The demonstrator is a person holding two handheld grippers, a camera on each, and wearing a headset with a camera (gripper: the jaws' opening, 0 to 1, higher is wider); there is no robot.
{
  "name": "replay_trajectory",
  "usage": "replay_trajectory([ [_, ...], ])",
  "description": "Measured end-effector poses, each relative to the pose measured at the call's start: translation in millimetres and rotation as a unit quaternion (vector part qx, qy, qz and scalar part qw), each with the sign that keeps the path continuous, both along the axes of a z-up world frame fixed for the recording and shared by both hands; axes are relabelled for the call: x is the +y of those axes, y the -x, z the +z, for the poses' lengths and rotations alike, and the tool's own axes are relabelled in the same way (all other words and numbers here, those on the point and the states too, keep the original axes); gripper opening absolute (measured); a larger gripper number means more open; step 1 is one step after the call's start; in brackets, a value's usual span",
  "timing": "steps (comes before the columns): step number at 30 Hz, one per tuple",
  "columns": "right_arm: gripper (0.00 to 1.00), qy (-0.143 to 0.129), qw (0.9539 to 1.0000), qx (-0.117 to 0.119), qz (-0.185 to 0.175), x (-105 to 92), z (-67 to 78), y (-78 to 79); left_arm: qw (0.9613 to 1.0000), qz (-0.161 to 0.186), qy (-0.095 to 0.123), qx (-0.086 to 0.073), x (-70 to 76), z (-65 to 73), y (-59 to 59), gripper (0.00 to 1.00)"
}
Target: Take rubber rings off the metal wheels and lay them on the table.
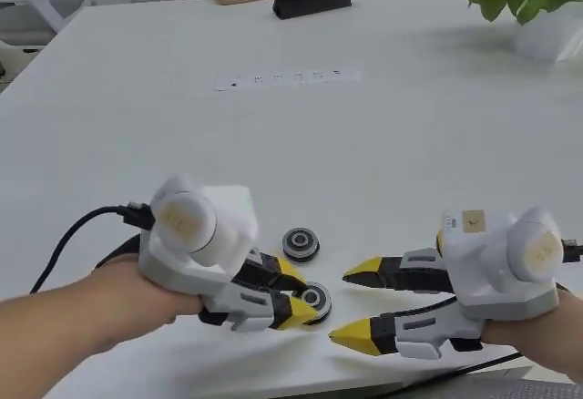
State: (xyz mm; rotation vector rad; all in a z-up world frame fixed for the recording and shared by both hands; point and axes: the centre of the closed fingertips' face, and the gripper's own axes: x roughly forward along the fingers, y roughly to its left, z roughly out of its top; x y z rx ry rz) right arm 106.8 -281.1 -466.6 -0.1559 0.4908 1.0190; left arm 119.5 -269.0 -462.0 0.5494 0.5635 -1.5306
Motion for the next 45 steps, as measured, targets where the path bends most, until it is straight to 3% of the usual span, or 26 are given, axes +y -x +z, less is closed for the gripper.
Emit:
replay_trajectory([
  [3,0.4,-0.003,1.0,0.002,-0.002,0.4,-0.4,-1.2,0.9998,-0.008,-0.002,-0.018,-0.2,-0.9,-0.7,0.1],
  [7,0.4,-0.001,1.0,0.003,0.0,1.9,-2.1,-2.1,0.9999,-0.005,0.0,-0.016,-0.8,-1.0,-1.7,0.09],
  [11,0.39,-0.003,1.0,0.001,0.001,5.5,-0.2,-4.4,0.9997,-0.007,-0.001,-0.025,-1.2,-1.2,-2.4,0.08],
  [33,0.27,0.008,0.9998,-0.008,0.013,25.7,-6.4,-11.3,0.9996,0.001,0.004,-0.027,-2.9,-0.7,-2.3,0.07],
  [45,0.23,0.022,0.9997,-0.011,0.003,16.1,-8.5,-9.2,0.9996,0.004,0.007,-0.029,-2.5,-0.2,-1.0,0.07],
])
